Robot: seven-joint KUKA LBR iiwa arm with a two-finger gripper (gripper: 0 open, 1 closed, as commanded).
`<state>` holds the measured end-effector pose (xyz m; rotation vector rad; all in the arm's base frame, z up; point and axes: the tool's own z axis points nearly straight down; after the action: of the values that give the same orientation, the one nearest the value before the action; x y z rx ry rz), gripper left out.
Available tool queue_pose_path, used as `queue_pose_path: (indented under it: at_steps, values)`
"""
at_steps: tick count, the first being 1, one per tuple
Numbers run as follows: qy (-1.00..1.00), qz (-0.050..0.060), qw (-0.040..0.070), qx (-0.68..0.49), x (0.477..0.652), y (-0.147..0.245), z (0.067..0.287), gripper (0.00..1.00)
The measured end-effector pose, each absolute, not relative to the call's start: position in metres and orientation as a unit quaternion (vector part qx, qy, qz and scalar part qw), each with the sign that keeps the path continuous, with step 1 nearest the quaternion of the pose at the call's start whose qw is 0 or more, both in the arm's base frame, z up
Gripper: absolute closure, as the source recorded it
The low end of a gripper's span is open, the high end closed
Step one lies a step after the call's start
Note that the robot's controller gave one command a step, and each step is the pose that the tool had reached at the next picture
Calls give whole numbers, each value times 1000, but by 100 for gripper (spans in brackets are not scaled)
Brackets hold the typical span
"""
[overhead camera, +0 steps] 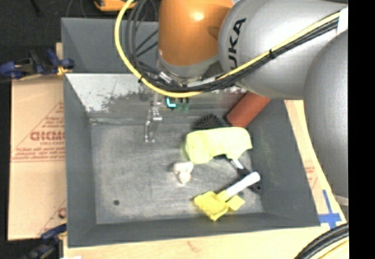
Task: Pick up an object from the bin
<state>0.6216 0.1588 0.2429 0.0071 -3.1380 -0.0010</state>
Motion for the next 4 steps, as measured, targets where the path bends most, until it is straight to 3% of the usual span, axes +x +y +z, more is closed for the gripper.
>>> queue_pose_path:
  at_steps: [1,2,3,4]
  values:
    - [-1000,-1,-2,1,623,158,248,0]
    - [-1000,-1,-4,-7,631,134,172,0]
    - [-1000,0,-3,-6,637,49,106,0]
    - [-993,0,-3,-121,648,48,81,0]
